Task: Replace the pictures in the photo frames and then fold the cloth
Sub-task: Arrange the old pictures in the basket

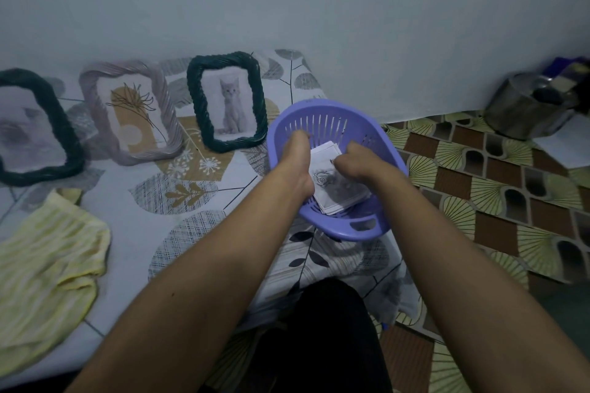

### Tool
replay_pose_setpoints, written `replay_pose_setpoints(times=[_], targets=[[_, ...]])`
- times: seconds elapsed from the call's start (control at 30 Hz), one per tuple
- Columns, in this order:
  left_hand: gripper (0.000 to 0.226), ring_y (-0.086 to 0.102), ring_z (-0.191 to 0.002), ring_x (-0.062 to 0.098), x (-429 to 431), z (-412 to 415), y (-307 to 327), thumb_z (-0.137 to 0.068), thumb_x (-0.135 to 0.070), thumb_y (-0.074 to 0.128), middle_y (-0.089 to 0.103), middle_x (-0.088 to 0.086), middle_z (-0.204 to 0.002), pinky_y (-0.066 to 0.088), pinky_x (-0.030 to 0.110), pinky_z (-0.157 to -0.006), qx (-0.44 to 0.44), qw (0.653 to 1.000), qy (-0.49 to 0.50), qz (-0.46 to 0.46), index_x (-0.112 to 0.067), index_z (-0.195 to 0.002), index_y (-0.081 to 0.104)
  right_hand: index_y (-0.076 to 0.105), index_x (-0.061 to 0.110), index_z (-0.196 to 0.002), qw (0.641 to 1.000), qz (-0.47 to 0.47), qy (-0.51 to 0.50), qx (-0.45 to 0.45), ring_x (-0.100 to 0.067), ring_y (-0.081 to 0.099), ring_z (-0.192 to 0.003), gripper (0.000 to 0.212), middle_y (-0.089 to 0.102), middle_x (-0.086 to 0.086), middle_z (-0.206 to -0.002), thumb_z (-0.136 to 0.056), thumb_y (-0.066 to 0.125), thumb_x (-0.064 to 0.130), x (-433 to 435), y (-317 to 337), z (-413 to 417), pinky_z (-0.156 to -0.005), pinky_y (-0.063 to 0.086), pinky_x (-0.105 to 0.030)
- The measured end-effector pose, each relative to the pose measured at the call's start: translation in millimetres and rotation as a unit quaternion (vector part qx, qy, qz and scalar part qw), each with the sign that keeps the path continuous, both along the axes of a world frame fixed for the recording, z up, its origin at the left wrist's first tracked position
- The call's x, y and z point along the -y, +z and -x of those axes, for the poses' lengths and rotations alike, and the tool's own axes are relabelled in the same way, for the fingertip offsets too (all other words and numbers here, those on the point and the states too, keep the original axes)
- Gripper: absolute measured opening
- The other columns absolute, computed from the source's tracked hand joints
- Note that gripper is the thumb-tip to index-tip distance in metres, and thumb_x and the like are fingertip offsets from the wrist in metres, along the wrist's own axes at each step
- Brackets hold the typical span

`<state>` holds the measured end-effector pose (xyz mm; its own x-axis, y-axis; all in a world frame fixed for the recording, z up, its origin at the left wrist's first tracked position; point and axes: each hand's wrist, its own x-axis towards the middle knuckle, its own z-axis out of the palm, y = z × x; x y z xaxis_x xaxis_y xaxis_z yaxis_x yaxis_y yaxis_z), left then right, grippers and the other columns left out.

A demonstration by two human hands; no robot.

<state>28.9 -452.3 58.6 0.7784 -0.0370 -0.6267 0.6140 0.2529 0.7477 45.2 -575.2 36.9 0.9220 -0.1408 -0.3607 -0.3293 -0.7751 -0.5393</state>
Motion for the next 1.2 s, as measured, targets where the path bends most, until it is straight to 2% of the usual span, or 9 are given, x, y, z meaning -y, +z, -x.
replay_pose_setpoints(times=[0.13, 0.5, 0.63, 0.7, 0.8, 0.87, 0.97, 1.03, 1.2], targets=[[0.025, 0.054, -0.079, 0.023, 4.7, -9.4, -7.7, -0.081, -0.043, 0.043, 0.062, 0.005, -0.091, 0.038, 0.035, -0.065, -0.030, 0.999, -0.001, -0.018, -0.023, -0.092, 0.054, 0.037, 0.001, -0.142, 1.000, -0.018, -0.001, -0.008, -0.033, 0.049, -0.115, 0.048, 0.042, -0.022, -0.143, -0.096, 0.039, 0.013, -0.4, 0.4, 2.8, -0.091, 0.042, -0.039], [0.019, 0.056, -0.072, 0.026, 1.3, -24.5, -4.2, -0.094, -0.031, 0.046, 0.060, 0.012, -0.095, 0.043, 0.035, -0.064, -0.003, 1.000, -0.012, -0.010, -0.015, -0.095, 0.057, 0.039, 0.000, -0.135, 0.995, 0.075, 0.063, 0.013, -0.027, 0.043, -0.098, 0.037, 0.049, -0.020, -0.132, -0.100, 0.045, 0.012, 3.0, 6.9, 10.5, -0.080, 0.038, -0.033], [0.006, 0.049, -0.073, 0.025, -0.9, -42.8, -2.4, -0.094, -0.009, 0.050, 0.048, 0.011, -0.085, 0.044, 0.039, -0.072, 0.085, 0.987, -0.070, -0.116, -0.008, -0.097, 0.056, 0.048, 0.004, -0.130, 0.986, 0.129, 0.107, 0.013, -0.032, 0.054, -0.106, 0.038, 0.055, -0.017, -0.129, -0.094, 0.057, 0.013, 7.0, 14.8, 12.4, -0.078, 0.042, -0.033], [0.011, 0.044, -0.072, 0.023, -0.2, -54.1, -2.8, -0.096, -0.006, 0.049, 0.048, 0.008, -0.084, 0.039, 0.035, -0.067, 0.153, 0.949, -0.154, -0.228, -0.009, -0.093, 0.059, 0.049, 0.008, -0.133, 0.978, 0.148, 0.144, 0.009, -0.033, 0.055, -0.115, 0.046, 0.056, -0.014, -0.128, -0.090, 0.064, 0.017, 6.7, 15.7, 14.3, -0.086, 0.048, -0.035], [0.013, 0.040, -0.076, 0.021, 2.6, -67.0, -8.2, -0.098, -0.003, 0.044, 0.045, 0.007, -0.085, 0.035, 0.033, -0.072, 0.223, 0.823, -0.324, -0.409, -0.013, -0.094, 0.052, 0.049, 0.015, -0.128, 0.950, 0.218, 0.224, 0.006, -0.037, 0.047, -0.126, 0.053, 0.051, -0.011, -0.122, -0.083, 0.071, 0.034, 4.3, 11.0, 17.0, -0.099, 0.046, -0.044], [0.017, 0.037, -0.083, 0.021, 4.3, -74.4, -17.0, -0.095, 0.000, 0.046, 0.041, 0.010, -0.091, 0.033, 0.032, -0.075, 0.236, 0.749, -0.382, -0.486, -0.015, -0.088, 0.046, 0.039, 0.016, -0.140, 0.928, 0.266, 0.259, -0.014, -0.037, 0.036, -0.133, 0.077, 0.042, -0.010, -0.137, -0.077, 0.077, 0.038, 2.8, 9.5, 19.5, -0.101, 0.043, -0.049], [0.013, 0.057, -0.097, 0.035, 7.4, -80.7, -26.6, -0.092, -0.001, 0.052, 0.060, 0.018, -0.107, 0.048, 0.037, -0.091, 0.256, 0.673, -0.419, -0.553, -0.011, -0.097, 0.058, 0.027, 0.017, -0.150, 0.908, 0.301, 0.291, -0.025, -0.037, 0.029, -0.137, 0.096, 0.032, -0.012, -0.147, -0.074, 0.081, 0.039, 0.1, 8.7, 22.5, -0.105, 0.038, -0.053], [0.020, 0.060, -0.107, 0.036, 9.1, -82.8, -32.4, -0.094, -0.004, 0.053, 0.063, 0.016, -0.119, 0.049, 0.043, -0.097, 0.260, 0.648, -0.424, -0.578, -0.005, -0.112, 0.062, 0.027, 0.017, -0.151, 0.906, 0.302, 0.295, -0.025, -0.036, 0.028, -0.137, 0.096, 0.031, -0.012, -0.147, -0.075, 0.082, 0.039, -2.0, 7.9, 23.4, -0.108, 0.035, -0.053], [0.016, 0.059, -0.088, 0.034, 9.5, -81.7, -36.9, -0.093, -0.005, 0.055, 0.062, 0.014, -0.100, 0.053, 0.042, -0.078, 0.249, 0.636, -0.428, -0.592, -0.004, -0.107, 0.062, 0.032, 0.017, -0.148, 0.907, 0.302, 0.293, -0.015, -0.036, 0.029, -0.137, 0.094, 0.032, -0.012, -0.146, -0.073, 0.083, 0.042, -2.0, 7.4, 22.9, -0.110, 0.032, -0.052]])
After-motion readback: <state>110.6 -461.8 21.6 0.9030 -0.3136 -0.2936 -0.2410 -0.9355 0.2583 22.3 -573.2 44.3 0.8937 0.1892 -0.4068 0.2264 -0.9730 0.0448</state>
